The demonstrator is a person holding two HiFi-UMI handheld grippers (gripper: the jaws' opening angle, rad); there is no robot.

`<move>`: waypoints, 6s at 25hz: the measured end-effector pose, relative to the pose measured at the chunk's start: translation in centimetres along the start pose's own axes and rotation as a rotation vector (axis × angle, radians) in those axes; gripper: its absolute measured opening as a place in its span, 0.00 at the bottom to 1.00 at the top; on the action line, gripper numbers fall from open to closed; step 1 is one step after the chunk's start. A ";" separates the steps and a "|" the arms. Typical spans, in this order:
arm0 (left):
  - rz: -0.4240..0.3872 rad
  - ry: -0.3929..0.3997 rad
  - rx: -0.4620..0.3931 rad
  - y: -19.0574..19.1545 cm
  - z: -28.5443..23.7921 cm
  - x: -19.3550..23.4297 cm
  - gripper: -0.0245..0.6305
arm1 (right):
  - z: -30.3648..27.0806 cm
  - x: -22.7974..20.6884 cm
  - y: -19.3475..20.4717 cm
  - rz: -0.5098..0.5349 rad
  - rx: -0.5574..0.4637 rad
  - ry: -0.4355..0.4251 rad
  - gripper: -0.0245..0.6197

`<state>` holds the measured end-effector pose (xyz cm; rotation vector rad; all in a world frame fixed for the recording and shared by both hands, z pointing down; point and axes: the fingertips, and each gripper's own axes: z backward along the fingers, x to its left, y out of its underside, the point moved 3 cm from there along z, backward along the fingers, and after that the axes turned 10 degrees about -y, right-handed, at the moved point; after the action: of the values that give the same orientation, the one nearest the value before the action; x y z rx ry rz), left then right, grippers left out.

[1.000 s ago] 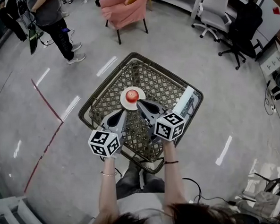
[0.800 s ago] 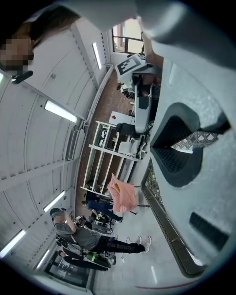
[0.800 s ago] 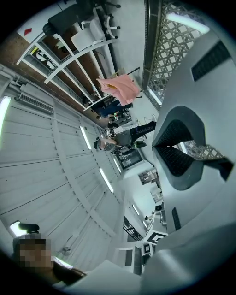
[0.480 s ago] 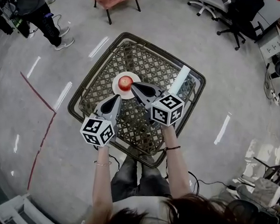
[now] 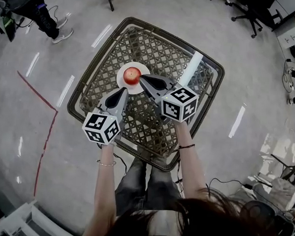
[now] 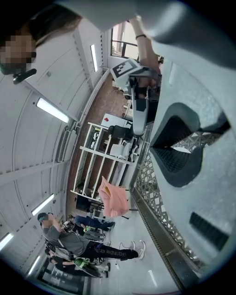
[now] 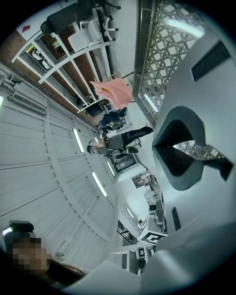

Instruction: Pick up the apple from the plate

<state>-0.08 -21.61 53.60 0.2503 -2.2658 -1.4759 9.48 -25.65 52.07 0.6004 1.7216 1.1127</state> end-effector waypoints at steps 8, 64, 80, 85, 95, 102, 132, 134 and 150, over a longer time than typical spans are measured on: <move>-0.013 0.009 0.032 1.8 -1.8 1.5 0.05 | -0.5 -2.0 1.5 -0.002 0.003 0.033 0.05; -0.276 0.087 0.099 5.7 -12.2 3.7 0.70 | -0.9 -9.5 6.6 0.003 0.061 0.095 0.05; -0.337 0.061 0.139 6.2 -13.1 3.6 0.67 | -1.0 -9.8 6.6 0.001 0.060 0.101 0.05; -0.326 0.060 0.128 6.1 -13.1 3.8 0.66 | -1.1 -9.7 6.8 0.000 0.062 0.101 0.05; -0.315 0.061 0.110 5.5 -12.7 4.0 0.66 | -1.4 -9.5 6.7 0.002 0.062 0.104 0.05; -0.301 0.061 0.094 5.0 -12.1 4.0 0.66 | -1.6 -9.1 6.4 0.013 0.066 0.105 0.05; -0.179 0.048 0.027 -1.2 -3.7 -0.4 0.66 | 2.1 -0.9 -0.1 0.073 0.013 0.111 0.05; -0.176 0.047 0.024 -1.7 -3.2 -0.6 0.66 | 2.3 -0.2 -0.4 0.074 0.009 0.105 0.05; -0.139 0.054 -0.001 -4.0 1.7 -3.2 0.66 | 5.2 4.7 -3.5 0.118 -0.050 0.105 0.05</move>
<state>1.72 -20.75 48.62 0.4502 -2.2440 -1.5200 12.58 -21.42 46.18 0.6284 1.7609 1.2862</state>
